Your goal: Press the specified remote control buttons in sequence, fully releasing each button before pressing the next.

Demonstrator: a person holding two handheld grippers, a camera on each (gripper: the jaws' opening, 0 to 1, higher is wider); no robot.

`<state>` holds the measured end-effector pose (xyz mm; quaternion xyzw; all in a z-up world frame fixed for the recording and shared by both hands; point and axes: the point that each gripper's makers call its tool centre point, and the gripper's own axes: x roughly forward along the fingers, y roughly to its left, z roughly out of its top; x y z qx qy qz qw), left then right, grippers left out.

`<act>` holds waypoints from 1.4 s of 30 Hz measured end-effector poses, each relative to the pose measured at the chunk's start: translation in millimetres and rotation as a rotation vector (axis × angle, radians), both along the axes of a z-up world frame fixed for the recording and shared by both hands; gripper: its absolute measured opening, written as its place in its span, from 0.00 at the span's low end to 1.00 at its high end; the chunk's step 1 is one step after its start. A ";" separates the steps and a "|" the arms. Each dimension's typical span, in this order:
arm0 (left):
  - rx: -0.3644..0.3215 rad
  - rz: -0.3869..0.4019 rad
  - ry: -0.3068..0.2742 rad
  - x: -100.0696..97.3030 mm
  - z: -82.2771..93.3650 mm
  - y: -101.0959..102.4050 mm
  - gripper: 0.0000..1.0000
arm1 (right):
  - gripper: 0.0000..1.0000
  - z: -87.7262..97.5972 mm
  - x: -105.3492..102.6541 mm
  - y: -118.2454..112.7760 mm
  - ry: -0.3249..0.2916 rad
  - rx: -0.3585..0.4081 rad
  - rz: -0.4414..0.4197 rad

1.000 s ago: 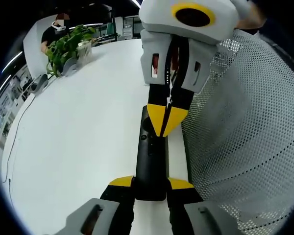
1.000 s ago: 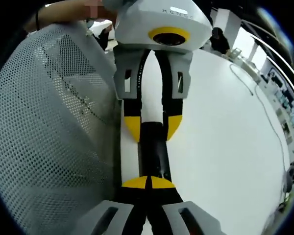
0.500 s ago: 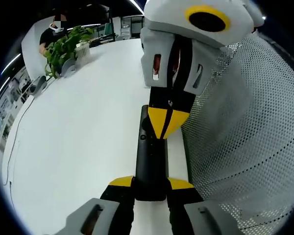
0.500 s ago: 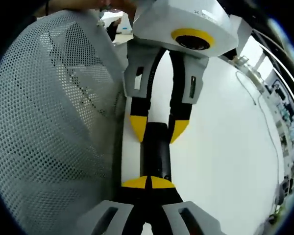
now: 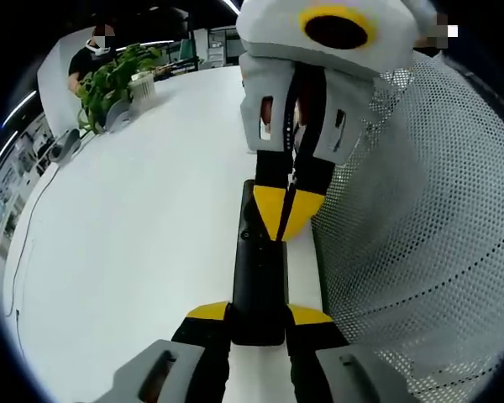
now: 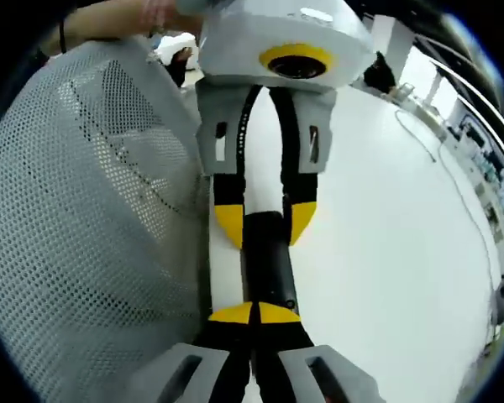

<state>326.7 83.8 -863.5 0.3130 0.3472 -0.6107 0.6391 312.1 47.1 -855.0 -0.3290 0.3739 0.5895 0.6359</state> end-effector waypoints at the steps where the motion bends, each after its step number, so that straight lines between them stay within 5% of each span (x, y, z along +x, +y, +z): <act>1: 0.001 0.001 -0.001 0.0 -0.1 0.0 0.26 | 0.00 -0.2 1.2 -1.3 0.003 -0.006 -0.009; 10: 0.001 -0.001 -0.001 0.3 -0.5 0.0 0.26 | 0.00 5.4 16.0 -0.4 -0.062 0.001 -0.038; 20: -0.001 -0.003 -0.003 0.5 -0.4 0.0 0.26 | 0.00 -0.5 15.2 0.8 -0.119 -0.072 0.030; 33: 0.002 -0.008 -0.008 0.8 -0.6 0.0 0.26 | 0.00 0.6 19.2 -0.3 0.032 -0.017 -0.126; 42: 0.001 -0.008 -0.007 0.6 -0.5 -0.3 0.26 | 0.00 1.8 22.2 -0.4 0.035 -0.023 -0.136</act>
